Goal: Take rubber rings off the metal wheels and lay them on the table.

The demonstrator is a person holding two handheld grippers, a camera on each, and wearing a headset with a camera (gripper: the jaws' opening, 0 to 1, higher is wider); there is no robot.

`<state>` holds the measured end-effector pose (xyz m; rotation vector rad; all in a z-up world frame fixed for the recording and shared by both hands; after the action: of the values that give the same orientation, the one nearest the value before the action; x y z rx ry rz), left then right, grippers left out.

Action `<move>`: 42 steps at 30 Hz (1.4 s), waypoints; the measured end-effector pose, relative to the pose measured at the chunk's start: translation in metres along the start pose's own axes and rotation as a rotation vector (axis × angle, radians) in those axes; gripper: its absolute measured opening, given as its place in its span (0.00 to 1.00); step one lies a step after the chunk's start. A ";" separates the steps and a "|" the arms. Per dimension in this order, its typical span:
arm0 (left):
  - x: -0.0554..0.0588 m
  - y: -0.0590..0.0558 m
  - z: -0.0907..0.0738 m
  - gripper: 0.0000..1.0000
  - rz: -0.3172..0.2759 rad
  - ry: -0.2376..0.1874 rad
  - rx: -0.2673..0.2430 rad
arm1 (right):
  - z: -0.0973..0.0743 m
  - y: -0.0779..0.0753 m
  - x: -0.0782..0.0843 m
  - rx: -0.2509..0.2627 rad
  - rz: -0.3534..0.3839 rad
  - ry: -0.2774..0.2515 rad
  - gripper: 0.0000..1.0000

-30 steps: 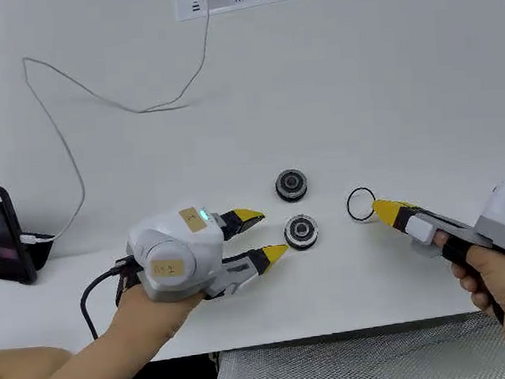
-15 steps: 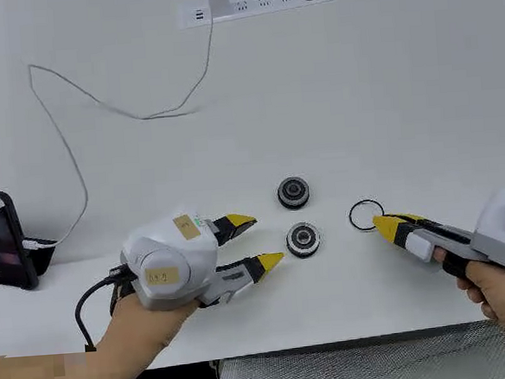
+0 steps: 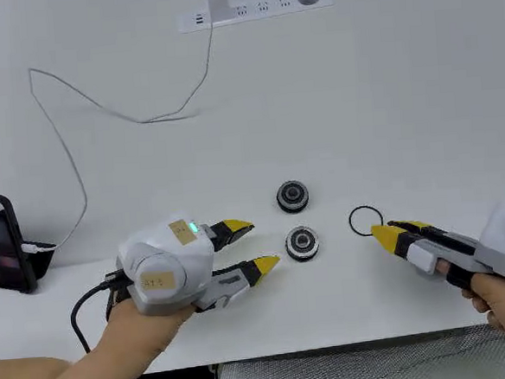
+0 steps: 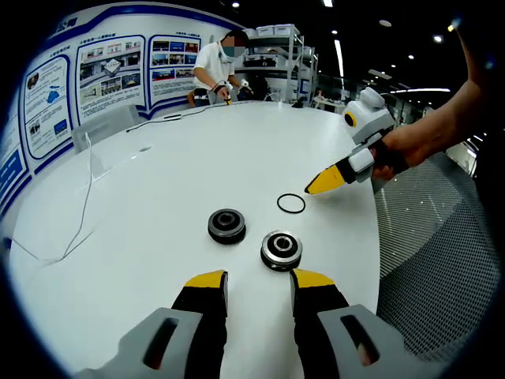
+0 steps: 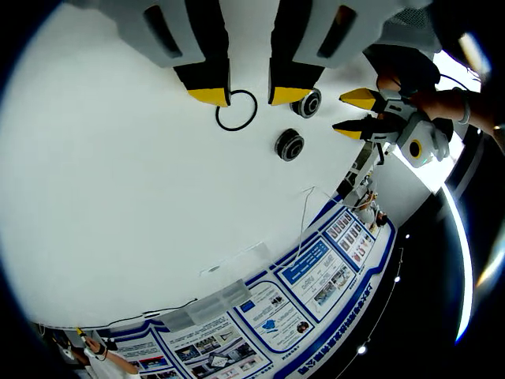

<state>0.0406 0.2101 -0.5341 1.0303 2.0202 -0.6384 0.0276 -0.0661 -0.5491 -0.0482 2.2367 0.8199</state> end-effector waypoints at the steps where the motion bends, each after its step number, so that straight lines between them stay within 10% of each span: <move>1: -0.001 0.000 0.000 0.32 0.001 -0.004 0.002 | 0.001 0.004 0.001 -0.010 -0.017 0.007 0.19; 42: -0.023 -0.015 0.033 0.18 0.075 0.003 0.097 | 0.031 0.042 0.013 -0.156 -0.053 0.074 0.15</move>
<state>0.0498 0.1681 -0.5333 1.1588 1.9592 -0.7011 0.0267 -0.0122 -0.5508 -0.2146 2.2258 0.9768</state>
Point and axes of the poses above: the centre of the closed fingertips' face, and the gripper's own axes: z roughly forward along the fingers, y roughly to its left, x roughly out of its underside, the point moved 10 cm from there along -z, roughly backward along the fingers, and after that the axes turned 2 degrees about x, right-handed, at the moved point
